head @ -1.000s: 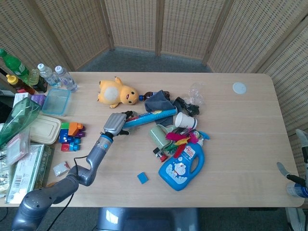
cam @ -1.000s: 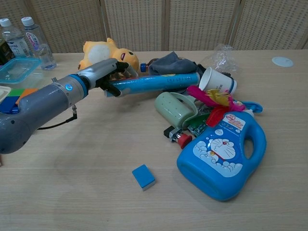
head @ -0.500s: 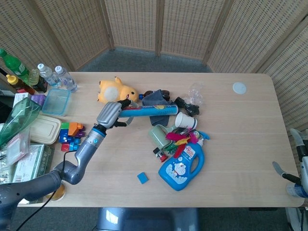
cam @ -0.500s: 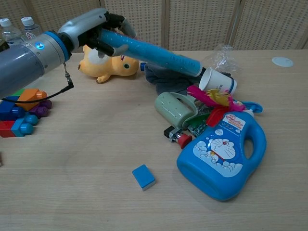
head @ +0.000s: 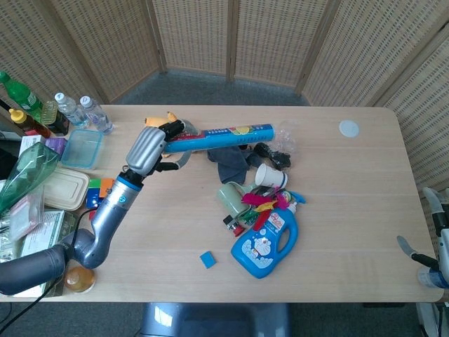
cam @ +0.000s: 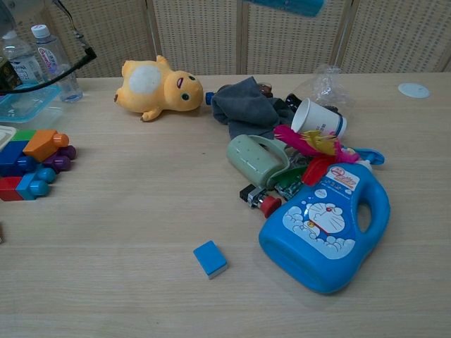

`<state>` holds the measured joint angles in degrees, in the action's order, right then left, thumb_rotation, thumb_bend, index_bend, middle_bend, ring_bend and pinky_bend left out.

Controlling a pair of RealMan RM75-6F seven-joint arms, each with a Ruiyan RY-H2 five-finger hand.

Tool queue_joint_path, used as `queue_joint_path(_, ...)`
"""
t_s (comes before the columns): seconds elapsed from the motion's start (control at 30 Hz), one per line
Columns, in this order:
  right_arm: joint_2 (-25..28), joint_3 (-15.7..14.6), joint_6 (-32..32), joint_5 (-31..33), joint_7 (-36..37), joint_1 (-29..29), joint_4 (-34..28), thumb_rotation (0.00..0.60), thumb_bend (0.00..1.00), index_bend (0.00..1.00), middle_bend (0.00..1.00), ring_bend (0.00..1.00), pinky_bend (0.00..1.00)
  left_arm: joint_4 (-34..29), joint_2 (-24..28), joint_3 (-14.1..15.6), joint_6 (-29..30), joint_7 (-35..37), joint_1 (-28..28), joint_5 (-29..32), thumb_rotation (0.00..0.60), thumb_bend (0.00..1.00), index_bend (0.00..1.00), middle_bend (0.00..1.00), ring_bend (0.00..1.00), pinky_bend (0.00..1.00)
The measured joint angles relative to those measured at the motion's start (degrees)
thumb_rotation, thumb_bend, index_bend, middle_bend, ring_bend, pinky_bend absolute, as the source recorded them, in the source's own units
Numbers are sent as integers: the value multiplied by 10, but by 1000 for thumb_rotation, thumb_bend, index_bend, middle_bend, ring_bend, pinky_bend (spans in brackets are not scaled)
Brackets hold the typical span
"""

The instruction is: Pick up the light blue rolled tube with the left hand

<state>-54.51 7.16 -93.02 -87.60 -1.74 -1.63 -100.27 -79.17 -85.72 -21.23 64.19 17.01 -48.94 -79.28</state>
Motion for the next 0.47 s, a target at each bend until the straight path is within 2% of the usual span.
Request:
queue_joint_path(0.33, -6, 2, 13, -2, -7, -11, -3, 493, 237, 34, 159, 0, 0, -109, 82, -21, 53, -26, 26, -12, 600, 593, 613, 503, 501, 691)
queue_joint_path(0.47, -6, 3, 14, -2, -10, -13, -6, 495, 236, 34, 159, 0, 0, -127, 99, -25, 63, -34, 34, -10, 600, 589, 614, 502, 498, 689)
